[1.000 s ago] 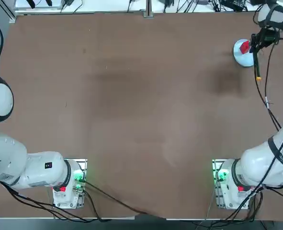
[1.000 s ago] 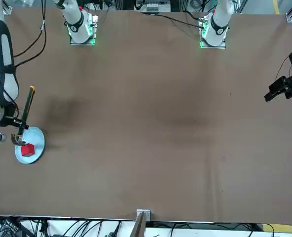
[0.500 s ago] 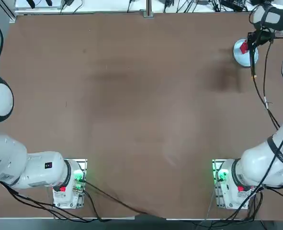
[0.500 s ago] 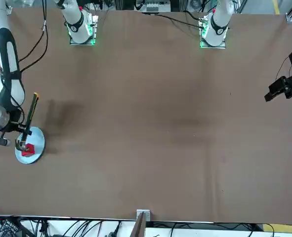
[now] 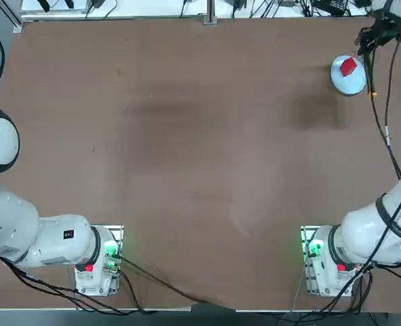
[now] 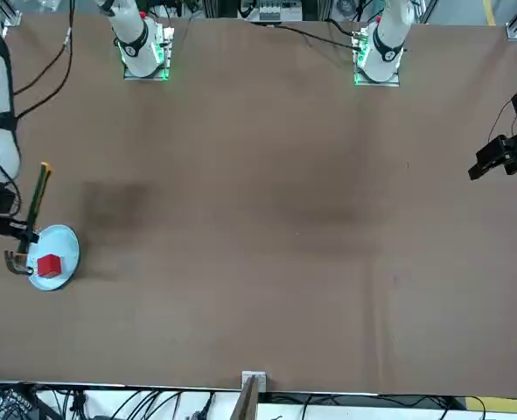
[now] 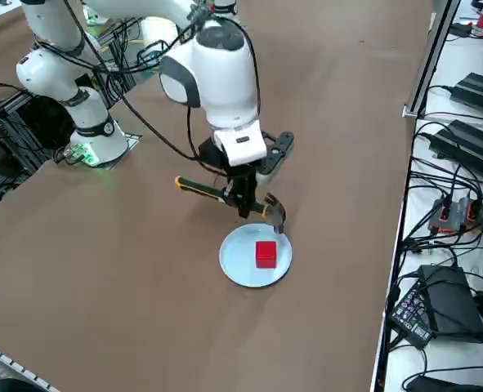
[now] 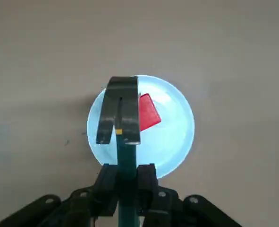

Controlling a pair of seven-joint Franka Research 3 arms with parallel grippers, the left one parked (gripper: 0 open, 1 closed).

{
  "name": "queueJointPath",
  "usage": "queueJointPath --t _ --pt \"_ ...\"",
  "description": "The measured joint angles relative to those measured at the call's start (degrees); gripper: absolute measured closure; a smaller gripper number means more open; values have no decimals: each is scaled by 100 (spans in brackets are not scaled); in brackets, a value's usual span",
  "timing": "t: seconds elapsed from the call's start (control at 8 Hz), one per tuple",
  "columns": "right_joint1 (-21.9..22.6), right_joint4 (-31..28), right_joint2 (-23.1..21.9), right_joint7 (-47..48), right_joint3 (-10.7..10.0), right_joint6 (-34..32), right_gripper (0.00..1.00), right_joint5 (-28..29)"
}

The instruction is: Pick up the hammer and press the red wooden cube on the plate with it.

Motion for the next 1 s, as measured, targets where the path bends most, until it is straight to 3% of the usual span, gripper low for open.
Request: queueJointPath --t 0.25,0.62,1.0 --pt "-63 -17 248 -11 1 -21 79 70" --pt "-72 4 716 -158 4 59 79 752" --pt "-77 282 552 -222 1 -272 79 661"
